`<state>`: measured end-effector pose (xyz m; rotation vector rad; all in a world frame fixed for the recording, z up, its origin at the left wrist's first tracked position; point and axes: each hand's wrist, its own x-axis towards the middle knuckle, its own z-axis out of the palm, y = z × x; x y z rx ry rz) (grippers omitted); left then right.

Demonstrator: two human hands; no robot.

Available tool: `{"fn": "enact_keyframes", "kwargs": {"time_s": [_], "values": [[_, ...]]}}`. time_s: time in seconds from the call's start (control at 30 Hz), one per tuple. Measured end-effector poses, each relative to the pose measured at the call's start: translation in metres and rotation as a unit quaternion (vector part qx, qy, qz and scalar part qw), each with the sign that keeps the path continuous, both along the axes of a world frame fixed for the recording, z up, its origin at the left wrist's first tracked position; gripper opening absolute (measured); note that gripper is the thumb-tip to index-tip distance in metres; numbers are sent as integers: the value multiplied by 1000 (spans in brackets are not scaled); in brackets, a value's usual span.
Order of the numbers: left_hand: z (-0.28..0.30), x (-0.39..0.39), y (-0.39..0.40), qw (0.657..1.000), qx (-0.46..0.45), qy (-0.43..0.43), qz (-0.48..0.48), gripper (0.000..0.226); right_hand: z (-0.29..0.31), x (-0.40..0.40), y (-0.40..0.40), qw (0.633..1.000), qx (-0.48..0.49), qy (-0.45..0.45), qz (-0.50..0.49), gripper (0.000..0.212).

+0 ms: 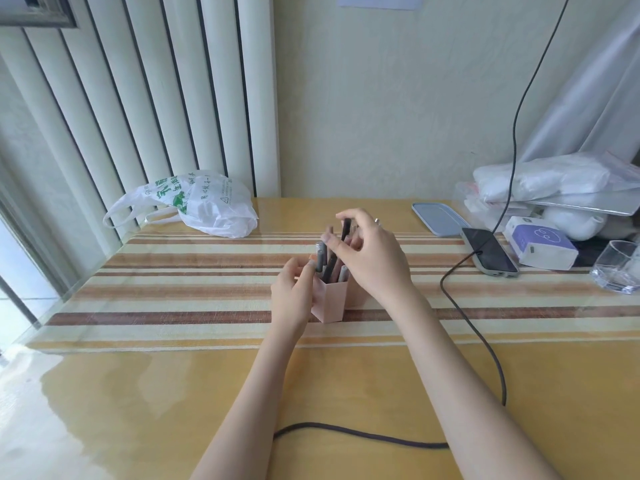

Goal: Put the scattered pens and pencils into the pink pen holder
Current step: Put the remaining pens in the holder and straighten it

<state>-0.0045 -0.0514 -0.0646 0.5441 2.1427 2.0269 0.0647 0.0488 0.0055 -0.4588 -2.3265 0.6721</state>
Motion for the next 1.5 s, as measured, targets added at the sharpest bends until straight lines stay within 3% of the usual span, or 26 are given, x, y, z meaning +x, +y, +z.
{"fn": "enact_keyframes", "kwargs": {"time_s": [0.13,0.23,0.37,0.47,0.57,0.8,0.9,0.97,1.07,1.17,1.23,1.37,1.5], "values": [[-2,0,1,1000,1,-9,-9,29,-5,0,-1,994,62,91,20,34],[-4,0,2,1000,-14,19,-10,27,-13,-3,-2,992,69,23,99,42],[-8,-4,2,998,-43,47,-18,42,-12,2,-5,992,50,-6,113,45],[-9,-3,3,995,-57,74,-42,37,-17,8,-7,994,25,93,60,46],[-5,1,4,996,-46,72,-26,34,-40,17,-13,977,62,201,-40,33],[-12,-2,3,989,-106,92,-39,36,-72,19,-16,993,60,81,-67,65],[-4,6,5,996,-69,29,-48,36,-79,17,-14,993,-26,114,-17,79],[-1,11,7,996,-62,17,-62,42,-80,16,-13,978,-149,144,21,90],[4,19,8,994,-64,-17,-81,48,-79,19,-7,952,-244,186,9,104],[8,20,7,992,-105,2,-69,52,-76,29,12,920,-345,186,20,94],[13,21,6,995,-89,-11,-52,38,-76,36,26,919,-359,157,37,80],[12,15,1,989,-134,69,8,24,-76,41,40,905,-394,156,36,73],[11,16,2,991,-109,30,-69,22,-74,36,25,918,-352,181,-17,69]]}}
